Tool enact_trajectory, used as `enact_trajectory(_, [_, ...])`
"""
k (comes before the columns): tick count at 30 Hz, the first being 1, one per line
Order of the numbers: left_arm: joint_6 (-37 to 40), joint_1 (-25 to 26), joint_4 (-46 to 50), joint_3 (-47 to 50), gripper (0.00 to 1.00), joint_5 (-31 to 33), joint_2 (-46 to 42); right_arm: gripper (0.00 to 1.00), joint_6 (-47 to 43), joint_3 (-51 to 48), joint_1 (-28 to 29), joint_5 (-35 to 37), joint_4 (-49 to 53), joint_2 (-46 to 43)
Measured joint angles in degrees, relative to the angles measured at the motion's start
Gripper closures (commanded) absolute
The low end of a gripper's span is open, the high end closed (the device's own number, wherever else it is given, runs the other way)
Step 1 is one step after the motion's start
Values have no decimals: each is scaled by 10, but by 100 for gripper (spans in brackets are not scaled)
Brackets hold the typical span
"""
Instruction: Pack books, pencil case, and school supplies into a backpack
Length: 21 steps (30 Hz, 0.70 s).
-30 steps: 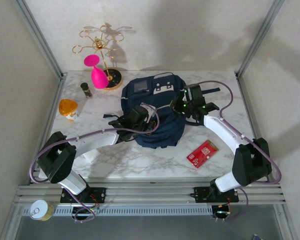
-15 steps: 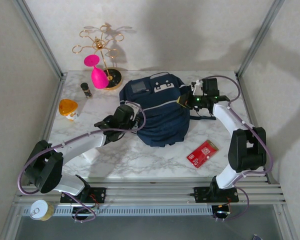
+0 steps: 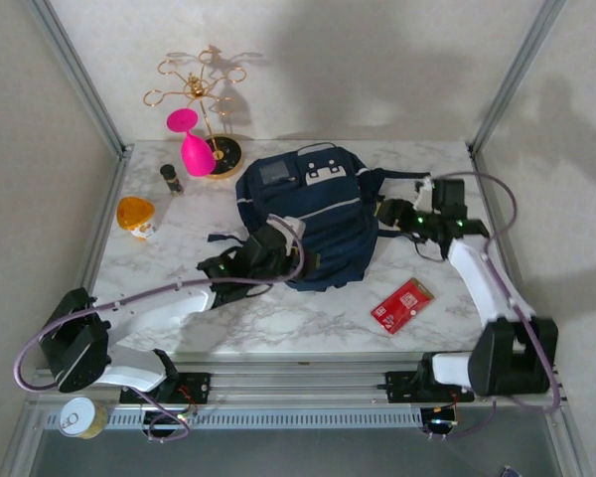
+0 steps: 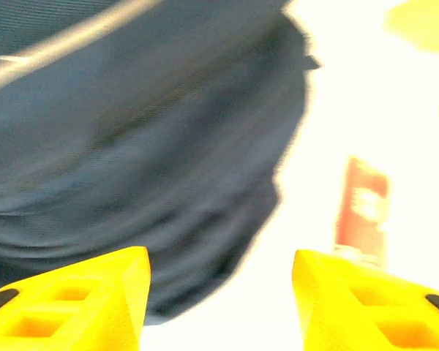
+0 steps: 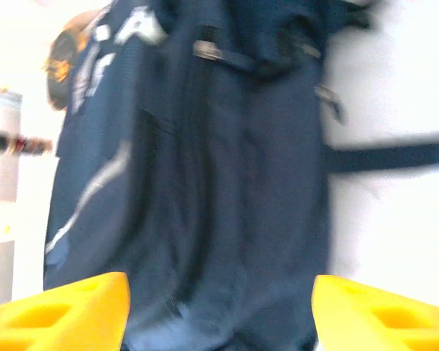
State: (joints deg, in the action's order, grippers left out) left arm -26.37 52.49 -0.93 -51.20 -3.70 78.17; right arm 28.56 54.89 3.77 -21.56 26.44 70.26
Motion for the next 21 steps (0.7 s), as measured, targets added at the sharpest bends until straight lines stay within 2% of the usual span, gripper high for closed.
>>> enact_trajectory(2, [-34, 32, -29, -6, 44, -16, 19, 16, 21, -38, -21, 36, 38, -68])
enact_trajectory(5, [-68, 69, -52, -50, 45, -37, 100, 15, 61, -100, -54, 87, 83, -155])
enact_trajectory(11, [-112, 109, -82, -148, 49, -86, 285, 21, 150, -235, -59, 137, 137, -268])
enact_trajectory(17, [-122, 127, -84, -239, 59, -101, 402, 22, 179, -308, -70, 125, 132, -250])
enact_trajectory(21, [-129, 125, -85, -263, 75, -99, 442, 22, 180, -336, -90, 111, 119, -256])
